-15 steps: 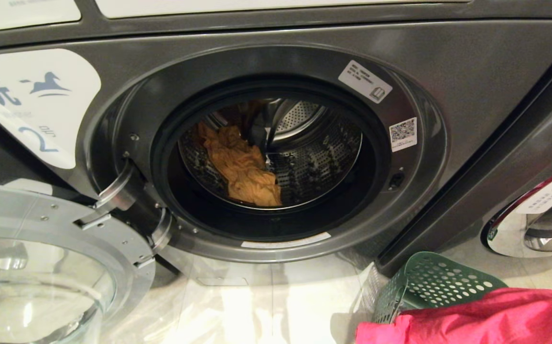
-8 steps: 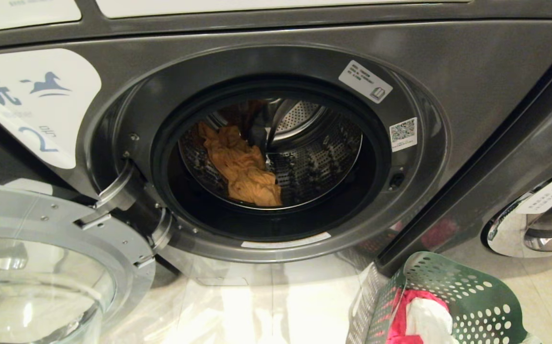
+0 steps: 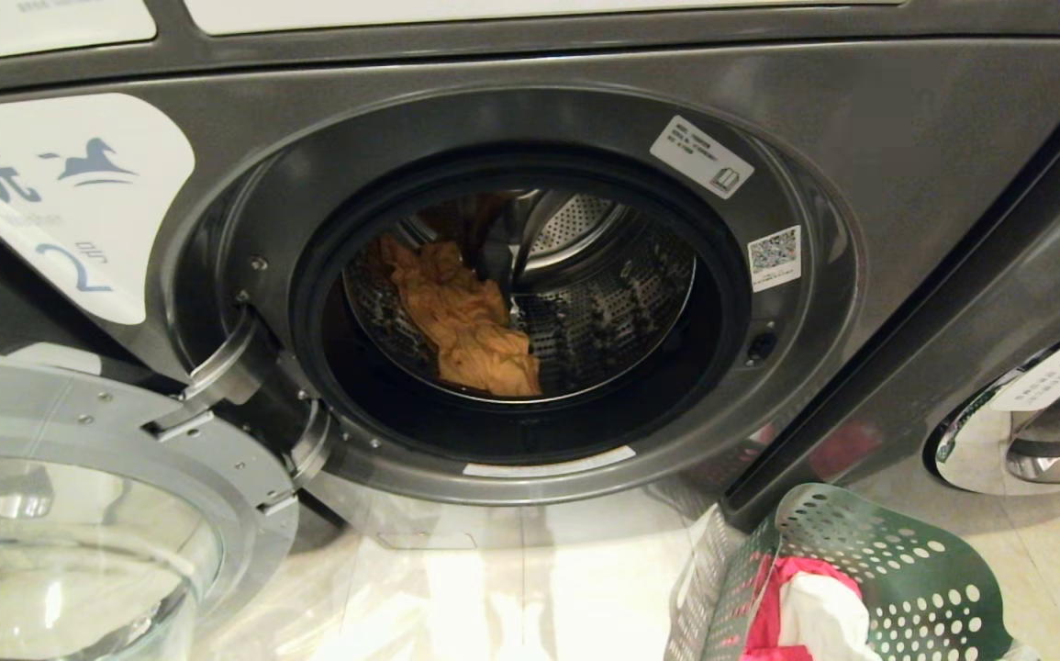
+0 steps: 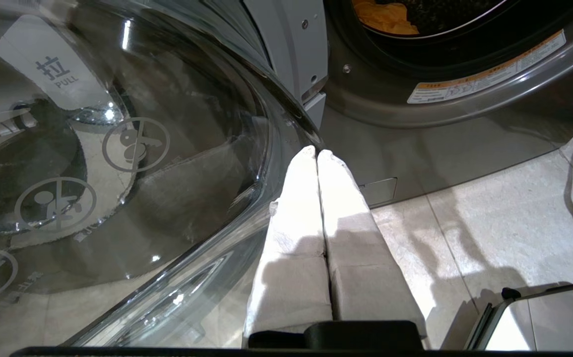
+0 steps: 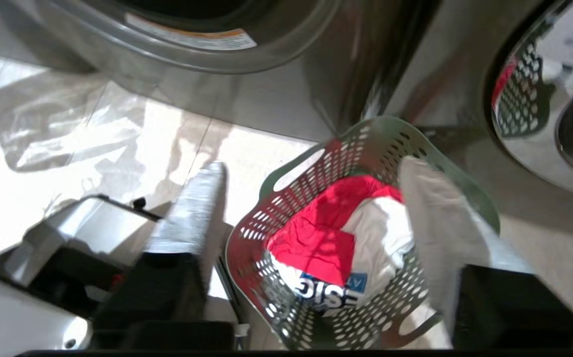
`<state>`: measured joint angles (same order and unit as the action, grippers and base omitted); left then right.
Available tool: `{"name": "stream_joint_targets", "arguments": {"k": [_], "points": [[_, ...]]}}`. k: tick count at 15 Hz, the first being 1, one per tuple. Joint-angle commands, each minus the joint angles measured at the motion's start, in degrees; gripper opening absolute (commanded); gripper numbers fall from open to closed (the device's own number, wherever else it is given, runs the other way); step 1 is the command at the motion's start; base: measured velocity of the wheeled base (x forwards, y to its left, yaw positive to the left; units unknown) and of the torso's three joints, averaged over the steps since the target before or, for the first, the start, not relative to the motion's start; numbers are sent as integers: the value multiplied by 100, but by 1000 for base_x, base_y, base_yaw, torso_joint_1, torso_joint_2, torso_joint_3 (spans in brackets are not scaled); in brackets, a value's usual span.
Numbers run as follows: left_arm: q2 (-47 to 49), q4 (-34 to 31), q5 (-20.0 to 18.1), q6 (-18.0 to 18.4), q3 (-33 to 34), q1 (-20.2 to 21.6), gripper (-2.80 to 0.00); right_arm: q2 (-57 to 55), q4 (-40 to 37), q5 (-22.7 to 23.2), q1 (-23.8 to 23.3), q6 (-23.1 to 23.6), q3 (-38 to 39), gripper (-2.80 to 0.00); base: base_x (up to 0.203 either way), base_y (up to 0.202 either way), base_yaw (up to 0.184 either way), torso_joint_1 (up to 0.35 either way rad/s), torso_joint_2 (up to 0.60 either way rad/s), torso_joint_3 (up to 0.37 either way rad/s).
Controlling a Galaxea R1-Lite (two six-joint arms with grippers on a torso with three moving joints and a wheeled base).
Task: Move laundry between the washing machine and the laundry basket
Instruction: Pick a cloth and place it into the basket
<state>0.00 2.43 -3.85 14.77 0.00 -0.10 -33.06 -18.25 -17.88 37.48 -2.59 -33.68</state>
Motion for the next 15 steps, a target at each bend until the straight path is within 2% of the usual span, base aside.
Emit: {"name": "stream_joint_targets", "arguments": {"k": [1, 2, 4, 5, 7, 15], "points": [[0, 12, -1, 8, 9, 1, -280, 194, -12, 47, 151, 189, 17, -280, 0, 0, 0, 0, 0, 0], [0, 4, -1, 8, 9, 1, -280, 180, -24, 48, 166, 481, 93, -280, 0, 0, 0, 0, 0, 0], [0, 4, -1, 8, 9, 1, -280, 192, -117, 18, 181, 1481, 197, -280, 0, 0, 0, 0, 0, 0], [0, 11, -1, 8, 9, 1, -280, 237, -252, 16, 192, 1657, 88, -280, 0, 0, 0, 0, 0, 0], [0, 4, -1, 8, 9, 1, -280, 187, -537, 46, 191, 1641, -85, -280, 0, 0, 0, 0, 0, 0], [0, 11, -1, 8, 9, 1, -280, 195, -574, 48, 190, 1621, 28, -280, 0, -1, 11, 0, 0, 1]]}}
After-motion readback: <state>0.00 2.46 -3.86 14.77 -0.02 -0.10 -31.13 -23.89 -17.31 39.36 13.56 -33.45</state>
